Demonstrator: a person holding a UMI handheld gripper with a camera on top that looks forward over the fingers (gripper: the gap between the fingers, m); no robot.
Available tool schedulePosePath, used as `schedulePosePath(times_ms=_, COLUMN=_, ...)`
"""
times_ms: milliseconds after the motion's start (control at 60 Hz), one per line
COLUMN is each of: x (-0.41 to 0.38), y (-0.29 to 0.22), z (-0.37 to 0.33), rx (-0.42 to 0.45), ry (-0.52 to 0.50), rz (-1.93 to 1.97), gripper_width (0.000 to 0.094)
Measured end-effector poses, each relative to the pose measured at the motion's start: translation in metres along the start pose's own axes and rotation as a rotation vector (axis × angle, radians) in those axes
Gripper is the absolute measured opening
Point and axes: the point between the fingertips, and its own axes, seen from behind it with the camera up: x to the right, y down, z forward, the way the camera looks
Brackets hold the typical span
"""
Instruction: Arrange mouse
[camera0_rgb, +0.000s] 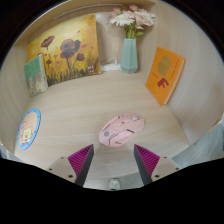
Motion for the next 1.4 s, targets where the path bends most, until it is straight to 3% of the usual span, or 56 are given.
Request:
schedulePosePath(times_ms=483, x=-0.013, y=-0.077, z=0.077, rx=-0.074, ry=-0.088, rz=-0.101, gripper_width=0.0796)
schedulePosePath(times_ms=617, x=-0.012, y=-0.082, z=0.081, rx=-0.079, ry=-0.076, rz=-0.116, gripper_width=0.0654)
schedulePosePath(times_ms=683, x=-0.01, y=-0.082, z=0.082, rx=-0.082, ry=-0.062, rz=-0.102, gripper_width=0.0532)
schedulePosePath(times_ms=933, x=-0.009, y=-0.085, z=0.08, rx=-0.034, ry=-0.001, rz=-0.154, gripper_width=0.0403)
schedulePosePath(times_ms=1000, x=-0.007, y=-0.085, z=0.079, rx=-0.043, ry=0.038, rz=-0.161, gripper_width=0.035)
schedulePosePath(times_ms=1083, x=-0.012, y=-0.095, z=0.07, rx=-0.071, ry=0.078, rz=-0.107, gripper_width=0.0352)
schedulePosePath(times_ms=1183, x=-0.043, y=-0.157, z=0.028, rx=0.04, ry=0.091, rz=-0.015, gripper_width=0.0353)
schedulePosePath(times_ms=1400, x=-0.182, y=-0.301, z=-0.091, rx=0.361, ry=0.004, rz=-0.023, gripper_width=0.0353)
